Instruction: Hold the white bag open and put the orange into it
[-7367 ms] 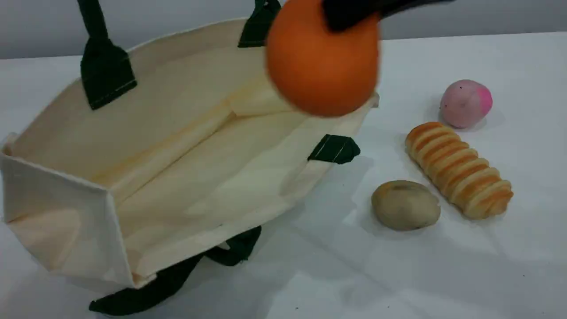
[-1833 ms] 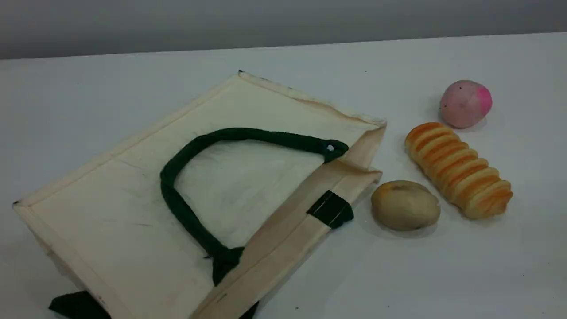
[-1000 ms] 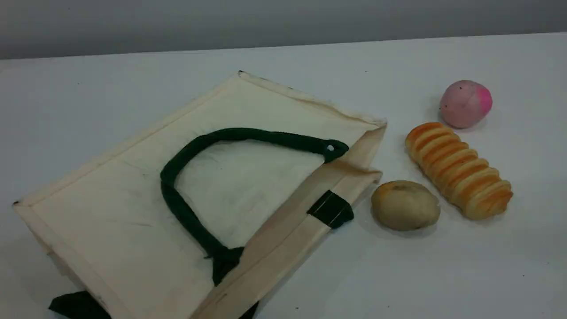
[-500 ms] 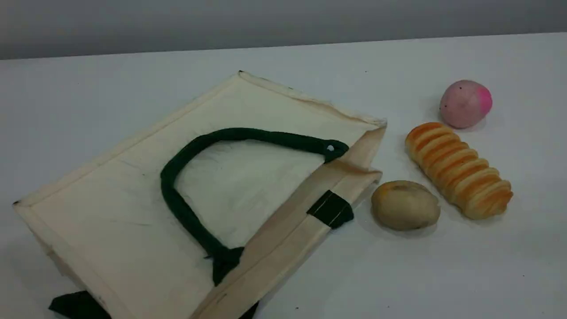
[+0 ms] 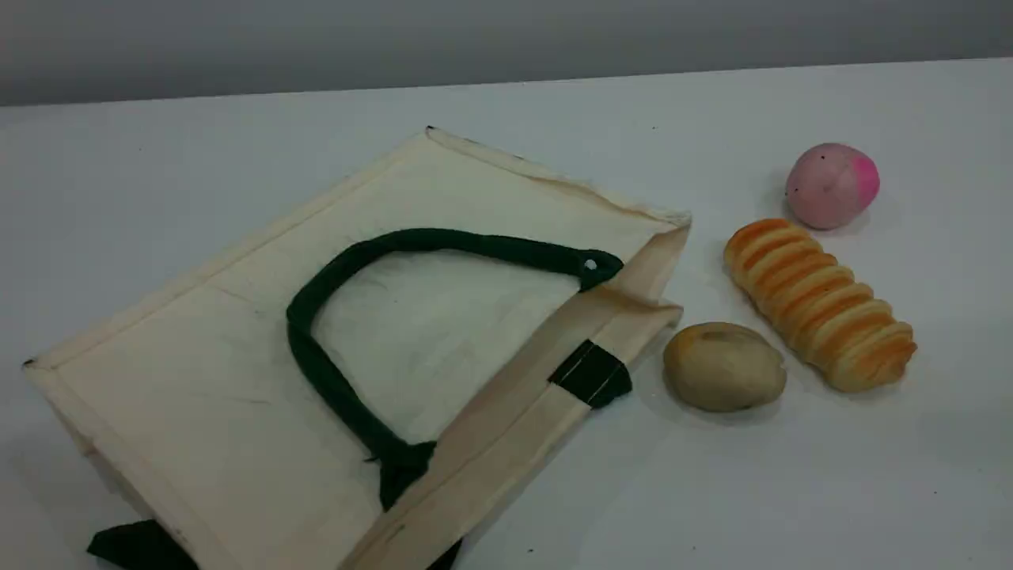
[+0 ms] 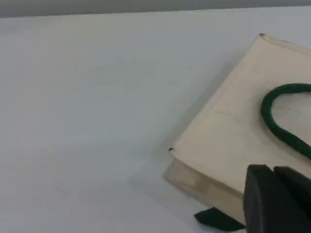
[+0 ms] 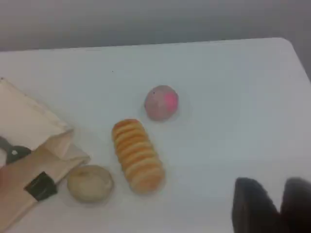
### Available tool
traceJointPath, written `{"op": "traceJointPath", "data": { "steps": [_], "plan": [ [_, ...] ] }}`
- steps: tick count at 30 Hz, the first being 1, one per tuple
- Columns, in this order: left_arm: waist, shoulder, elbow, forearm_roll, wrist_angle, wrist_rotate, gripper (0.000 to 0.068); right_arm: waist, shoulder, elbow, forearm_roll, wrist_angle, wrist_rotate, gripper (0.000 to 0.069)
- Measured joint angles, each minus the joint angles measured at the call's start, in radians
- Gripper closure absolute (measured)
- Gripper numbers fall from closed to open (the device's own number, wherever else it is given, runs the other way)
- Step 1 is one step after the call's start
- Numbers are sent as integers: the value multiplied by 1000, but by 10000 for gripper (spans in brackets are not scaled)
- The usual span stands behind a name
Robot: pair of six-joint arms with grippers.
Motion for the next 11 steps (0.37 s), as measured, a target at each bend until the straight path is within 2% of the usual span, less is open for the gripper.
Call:
{"op": "traceJointPath", "data": {
  "steps": [11],
  "plan": [
    [0, 0, 0, 1, -1, 0, 635, 0, 0, 0, 0, -1, 2, 520]
  ]
}}
